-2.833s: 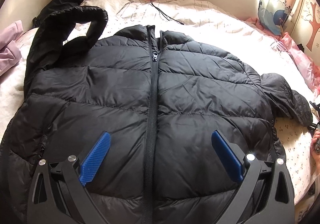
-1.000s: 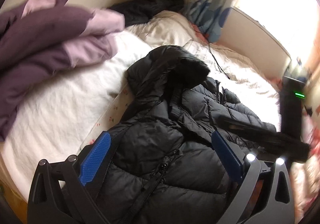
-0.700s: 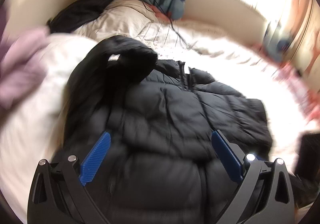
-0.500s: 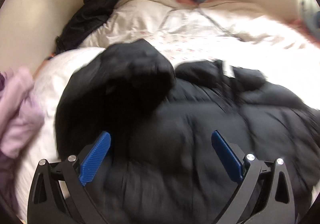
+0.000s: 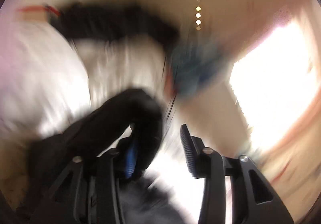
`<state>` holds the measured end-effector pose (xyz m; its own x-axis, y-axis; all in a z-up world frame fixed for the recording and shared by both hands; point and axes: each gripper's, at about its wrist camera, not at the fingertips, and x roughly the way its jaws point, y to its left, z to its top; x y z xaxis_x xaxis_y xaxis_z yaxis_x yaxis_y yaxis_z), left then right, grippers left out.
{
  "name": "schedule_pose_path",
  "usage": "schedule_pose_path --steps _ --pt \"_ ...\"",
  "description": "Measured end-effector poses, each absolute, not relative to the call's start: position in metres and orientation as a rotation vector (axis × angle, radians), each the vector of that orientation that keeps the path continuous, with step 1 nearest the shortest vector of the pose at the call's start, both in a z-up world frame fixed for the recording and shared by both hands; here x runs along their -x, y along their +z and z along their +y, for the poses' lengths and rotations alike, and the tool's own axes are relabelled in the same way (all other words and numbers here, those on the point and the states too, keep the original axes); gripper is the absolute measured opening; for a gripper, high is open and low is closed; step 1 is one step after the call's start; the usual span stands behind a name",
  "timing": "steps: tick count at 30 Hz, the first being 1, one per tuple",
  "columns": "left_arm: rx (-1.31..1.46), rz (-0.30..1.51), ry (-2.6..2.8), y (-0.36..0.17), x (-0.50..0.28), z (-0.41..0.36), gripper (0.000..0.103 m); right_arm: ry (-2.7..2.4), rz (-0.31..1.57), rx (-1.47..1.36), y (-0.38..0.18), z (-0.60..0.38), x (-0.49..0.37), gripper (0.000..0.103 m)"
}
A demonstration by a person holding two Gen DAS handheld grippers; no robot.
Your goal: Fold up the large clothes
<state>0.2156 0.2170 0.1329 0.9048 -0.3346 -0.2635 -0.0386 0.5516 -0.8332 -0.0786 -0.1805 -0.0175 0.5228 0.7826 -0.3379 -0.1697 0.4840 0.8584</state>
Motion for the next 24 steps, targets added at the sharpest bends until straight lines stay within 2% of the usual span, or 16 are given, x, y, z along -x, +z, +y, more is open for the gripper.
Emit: schedule_pose_path --steps 1,2,5,8,10,13,16,19,20,24 --pt "1.09 0.337 -0.146 0.144 -0.193 0.254 0.086 0.667 0.828 -0.882 -0.019 -0.18 0.078 0.09" --pt "1.162 0.291 -0.109 0.148 -0.178 0.278 0.094 0.666 0.835 -0.883 -0.021 -0.179 0.077 0.09" --pt "1.336 0.245 -0.087 0.156 -0.134 0.348 0.097 0.662 0.845 -0.864 -0.023 -0.174 0.076 0.09" --pt "1.266 0.372 -0.046 0.163 -0.106 0.378 0.097 0.654 0.851 -0.854 -0.024 -0.172 0.076 0.09" --pt "1.086 0.48 0.018 0.173 -0.093 0.379 0.097 0.652 0.853 -0.863 -0.026 -0.172 0.076 0.09" --pt "0.655 0.651 0.097 0.195 -0.086 0.354 0.097 0.648 0.86 -0.875 -0.031 -0.172 0.075 0.09" --pt "0.263 0.64 0.257 0.214 -0.074 0.318 0.097 0.645 0.867 -0.885 -0.035 -0.172 0.074 0.09" --pt "-0.002 0.618 0.183 0.23 -0.082 0.27 0.097 0.642 0.871 -0.885 -0.036 -0.17 0.074 0.09" --pt "-0.069 0.614 0.149 0.23 -0.081 0.255 0.097 0.641 0.875 -0.884 -0.037 -0.17 0.074 0.09" --pt "-0.685 0.654 0.016 0.203 -0.104 0.135 0.097 0.646 0.878 -0.897 -0.039 -0.171 0.074 0.09"
